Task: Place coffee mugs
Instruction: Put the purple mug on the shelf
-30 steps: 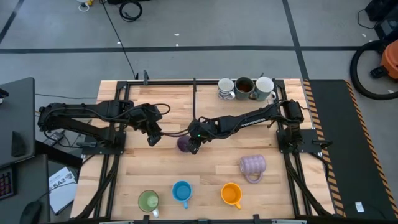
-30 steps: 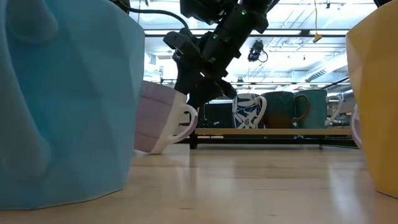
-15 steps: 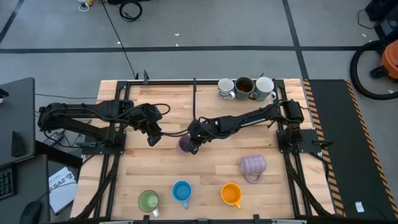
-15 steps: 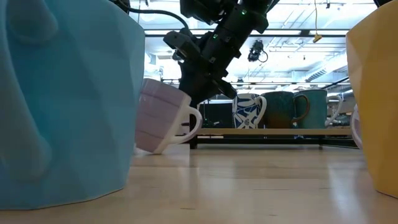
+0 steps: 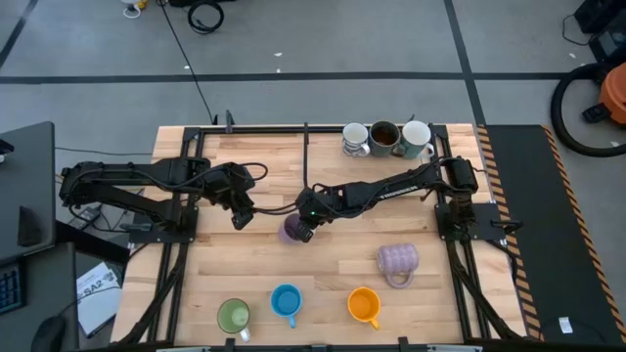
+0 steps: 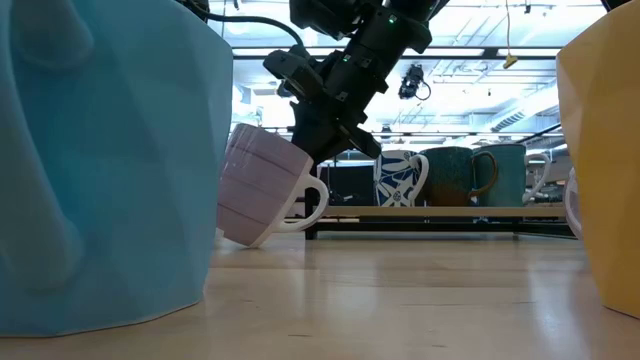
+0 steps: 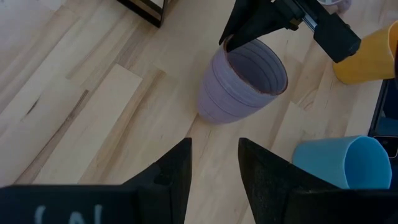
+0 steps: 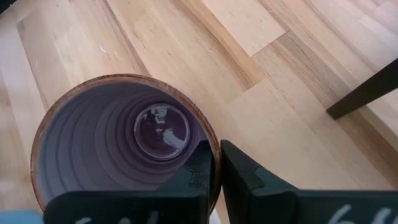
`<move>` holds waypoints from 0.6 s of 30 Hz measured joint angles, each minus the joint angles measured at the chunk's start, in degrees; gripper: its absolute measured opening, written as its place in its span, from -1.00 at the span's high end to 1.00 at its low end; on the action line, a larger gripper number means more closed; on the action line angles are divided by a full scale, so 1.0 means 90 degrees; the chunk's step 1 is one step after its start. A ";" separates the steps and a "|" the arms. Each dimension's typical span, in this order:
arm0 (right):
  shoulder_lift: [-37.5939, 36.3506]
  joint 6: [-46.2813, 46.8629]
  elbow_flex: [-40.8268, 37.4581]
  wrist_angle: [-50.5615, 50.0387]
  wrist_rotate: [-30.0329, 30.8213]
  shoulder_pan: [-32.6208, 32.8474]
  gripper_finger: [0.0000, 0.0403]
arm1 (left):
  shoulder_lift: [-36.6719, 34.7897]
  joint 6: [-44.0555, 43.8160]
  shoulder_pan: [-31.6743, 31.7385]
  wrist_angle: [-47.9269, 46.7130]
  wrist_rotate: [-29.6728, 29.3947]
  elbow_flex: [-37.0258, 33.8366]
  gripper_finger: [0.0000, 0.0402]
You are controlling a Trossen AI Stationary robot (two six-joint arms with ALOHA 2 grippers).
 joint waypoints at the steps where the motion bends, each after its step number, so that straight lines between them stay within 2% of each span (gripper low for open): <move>1: -0.0007 0.0000 0.0000 0.0000 0.0000 0.0000 0.86 | 0.0000 0.0000 0.0000 0.0000 0.0000 0.0000 0.32; 10: -0.0504 -0.0002 0.0078 -0.0374 -0.0065 0.0002 0.89 | 0.0000 0.0002 0.0000 0.0000 0.0000 0.0000 0.32; 18: -0.1462 0.0350 0.0078 -0.1404 -0.0569 -0.0164 0.89 | 0.0000 0.0002 0.0000 0.0000 -0.0002 0.0000 0.32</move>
